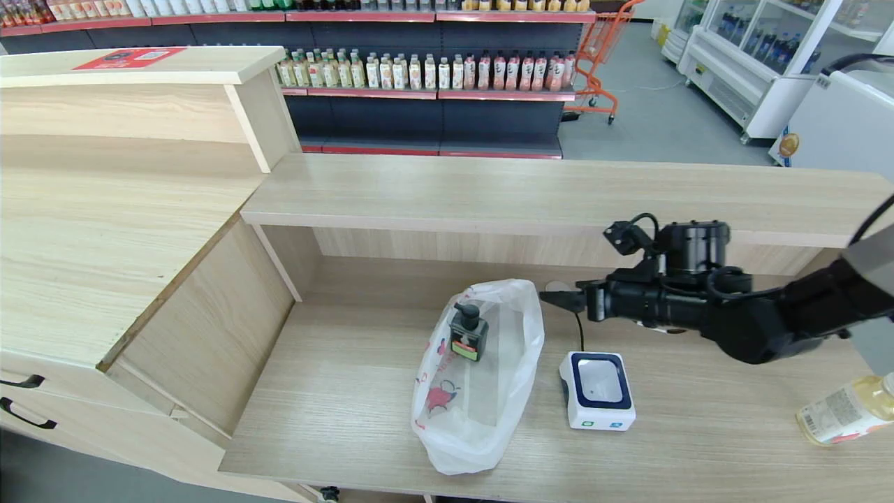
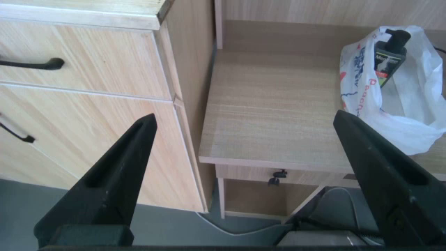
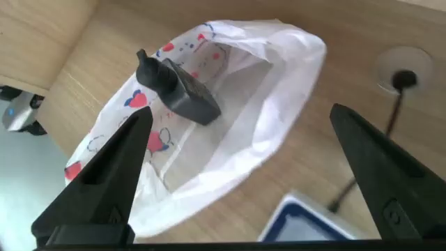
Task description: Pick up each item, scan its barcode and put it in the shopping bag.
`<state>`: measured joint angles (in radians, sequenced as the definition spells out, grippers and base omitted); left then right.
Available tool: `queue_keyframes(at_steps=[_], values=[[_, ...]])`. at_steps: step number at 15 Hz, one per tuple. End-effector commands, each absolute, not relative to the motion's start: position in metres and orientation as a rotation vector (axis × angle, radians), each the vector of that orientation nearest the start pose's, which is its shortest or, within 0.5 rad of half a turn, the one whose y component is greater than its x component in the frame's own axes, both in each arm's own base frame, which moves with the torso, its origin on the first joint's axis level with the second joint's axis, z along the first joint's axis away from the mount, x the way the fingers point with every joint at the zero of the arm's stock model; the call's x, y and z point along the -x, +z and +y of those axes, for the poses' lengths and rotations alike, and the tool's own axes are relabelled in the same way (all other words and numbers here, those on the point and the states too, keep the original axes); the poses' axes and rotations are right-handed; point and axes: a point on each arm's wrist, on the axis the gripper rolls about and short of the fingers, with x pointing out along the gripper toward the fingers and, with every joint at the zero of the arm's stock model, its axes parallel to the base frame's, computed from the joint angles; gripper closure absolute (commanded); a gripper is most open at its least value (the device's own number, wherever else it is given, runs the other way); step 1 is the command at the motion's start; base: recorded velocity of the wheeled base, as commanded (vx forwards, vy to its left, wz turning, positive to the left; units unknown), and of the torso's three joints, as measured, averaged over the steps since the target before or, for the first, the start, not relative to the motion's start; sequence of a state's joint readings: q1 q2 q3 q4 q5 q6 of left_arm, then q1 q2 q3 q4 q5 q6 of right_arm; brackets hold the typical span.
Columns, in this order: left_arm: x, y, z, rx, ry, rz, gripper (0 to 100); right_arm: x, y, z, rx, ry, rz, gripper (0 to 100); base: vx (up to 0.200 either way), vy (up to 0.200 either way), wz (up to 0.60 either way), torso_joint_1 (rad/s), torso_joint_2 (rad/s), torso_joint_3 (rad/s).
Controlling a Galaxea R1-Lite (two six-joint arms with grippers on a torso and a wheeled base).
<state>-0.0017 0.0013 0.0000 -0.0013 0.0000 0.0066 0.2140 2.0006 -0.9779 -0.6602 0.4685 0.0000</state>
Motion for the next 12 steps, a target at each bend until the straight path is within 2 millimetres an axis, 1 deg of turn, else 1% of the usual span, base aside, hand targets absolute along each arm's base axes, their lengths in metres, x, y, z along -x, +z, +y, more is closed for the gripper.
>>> queue_keyframes(at_steps=[1,2,3,5,6,7,9,10,11,12], values=[[0.023,0.076,0.000,-0.008,-0.002,0.000,0,-0.290,0.169,0.032,-0.064,0.534,0.365,0,0.000,0.000,0.00,0.000,0.00,0.000],[0.023,0.076,0.000,-0.006,0.000,0.000,0,-0.276,0.174,0.025,-0.055,0.507,0.374,0,0.000,0.000,0.00,0.000,0.00,0.000],[0.023,0.076,0.000,-0.006,-0.002,0.000,0,-0.241,0.180,0.013,-0.043,0.452,0.398,0,0.000,0.000,0.00,0.000,0.00,0.000],[0.023,0.076,0.000,-0.006,-0.002,0.000,0,-0.194,0.179,0.006,-0.047,0.416,0.391,0,0.000,0.000,0.00,0.000,0.00,0.000],[0.023,0.076,0.000,-0.008,-0.002,0.000,0,-0.175,0.179,0.004,-0.045,0.398,0.370,0,0.000,0.000,0.00,0.000,0.00,0.000],[0.023,0.076,0.000,-0.006,0.000,0.000,0,-0.158,0.178,0.001,-0.043,0.375,0.350,0,0.000,0.000,0.00,0.000,0.00,0.000],[0.023,0.076,0.000,-0.006,-0.002,0.000,0,-0.122,0.174,0.003,-0.028,0.372,0.289,0,0.000,0.000,0.00,0.000,0.00,0.000],[0.023,0.076,0.000,-0.006,-0.002,0.000,0,-0.108,0.173,0.002,-0.020,0.350,0.256,0,0.000,0.000,0.00,0.000,0.00,0.000],[0.023,0.076,0.000,-0.006,-0.002,0.000,0,-0.100,0.174,0.001,-0.016,0.320,0.243,0,0.000,0.000,0.00,0.000,0.00,0.000],[0.023,0.076,0.000,-0.008,-0.002,0.000,0,-0.088,0.175,0.001,-0.016,0.306,0.241,0,0.000,0.000,0.00,0.000,0.00,0.000]])
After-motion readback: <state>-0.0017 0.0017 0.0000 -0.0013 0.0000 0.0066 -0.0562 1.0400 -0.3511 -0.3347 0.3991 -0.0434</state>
